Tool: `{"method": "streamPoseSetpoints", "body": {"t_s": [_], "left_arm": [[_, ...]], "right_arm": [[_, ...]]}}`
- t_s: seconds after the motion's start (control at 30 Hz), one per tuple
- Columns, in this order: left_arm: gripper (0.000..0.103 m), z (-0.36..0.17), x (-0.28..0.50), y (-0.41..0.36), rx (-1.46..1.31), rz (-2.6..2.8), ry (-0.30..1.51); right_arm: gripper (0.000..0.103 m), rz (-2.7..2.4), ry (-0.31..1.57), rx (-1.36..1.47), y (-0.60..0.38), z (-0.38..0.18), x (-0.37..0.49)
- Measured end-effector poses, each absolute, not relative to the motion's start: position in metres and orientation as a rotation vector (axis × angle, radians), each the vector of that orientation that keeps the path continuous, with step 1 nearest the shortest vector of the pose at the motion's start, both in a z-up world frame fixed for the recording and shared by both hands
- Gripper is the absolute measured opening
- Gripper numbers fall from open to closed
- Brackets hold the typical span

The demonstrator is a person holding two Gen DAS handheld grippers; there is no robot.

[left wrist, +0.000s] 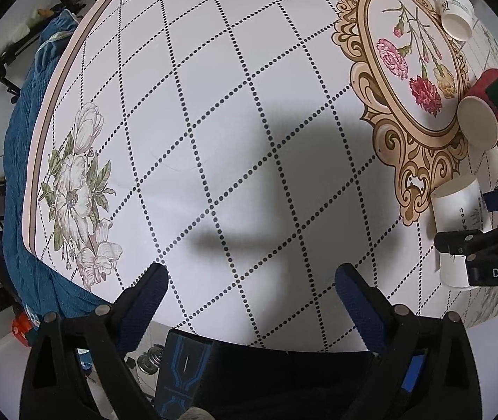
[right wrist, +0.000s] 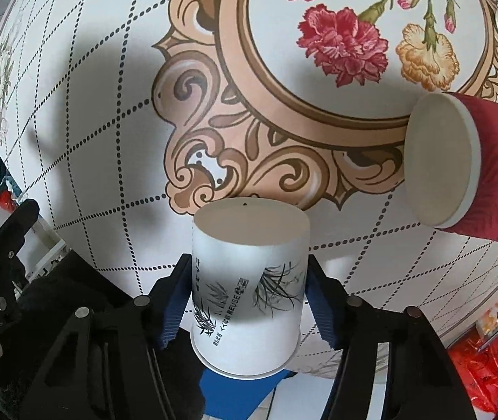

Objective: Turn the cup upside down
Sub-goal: 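Lift the white cup with the right gripper and rotate it rim-down, then lower the inverted white cup onto the table and open the right gripper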

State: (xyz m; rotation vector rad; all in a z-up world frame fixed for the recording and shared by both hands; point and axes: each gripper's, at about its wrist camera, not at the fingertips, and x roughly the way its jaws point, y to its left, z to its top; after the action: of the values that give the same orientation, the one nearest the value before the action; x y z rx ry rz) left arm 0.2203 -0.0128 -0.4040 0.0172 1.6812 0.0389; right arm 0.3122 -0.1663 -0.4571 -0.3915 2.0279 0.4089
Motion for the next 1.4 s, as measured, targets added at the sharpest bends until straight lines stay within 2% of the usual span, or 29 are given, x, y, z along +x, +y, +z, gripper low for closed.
{"method": "streamPoseSetpoints", "body": {"t_s": [0.33, 0.63, 0.97, 1.13, 1.4], "left_arm": [[0.098, -0.398, 0.221, -0.018, 0.036, 0.032, 1.679], [0.098, -0.398, 0.221, -0.019, 0.055, 0.032, 1.686], [0.098, -0.398, 0.223, -0.014, 0.075, 0.050, 1.693], [0.098, -0.393, 0.225, -0.017, 0.081, 0.054, 1.685], [0.098, -0.391, 0.221, -0.021, 0.082, 0.057, 1.684]], "right_arm": [[0.063, 0.385, 1.856, -0.226, -0.175, -0.425, 0.304], [0.063, 0.316, 1.470, -0.061, -0.192, -0.373, 0.290], [0.063, 0.250, 1.141, -0.039, -0.195, -0.379, 0.270], [0.063, 0.256, 1.097, -0.058, -0.195, -0.380, 0.250], [0.064, 0.253, 1.143, -0.053, -0.201, -0.385, 0.229]]}}
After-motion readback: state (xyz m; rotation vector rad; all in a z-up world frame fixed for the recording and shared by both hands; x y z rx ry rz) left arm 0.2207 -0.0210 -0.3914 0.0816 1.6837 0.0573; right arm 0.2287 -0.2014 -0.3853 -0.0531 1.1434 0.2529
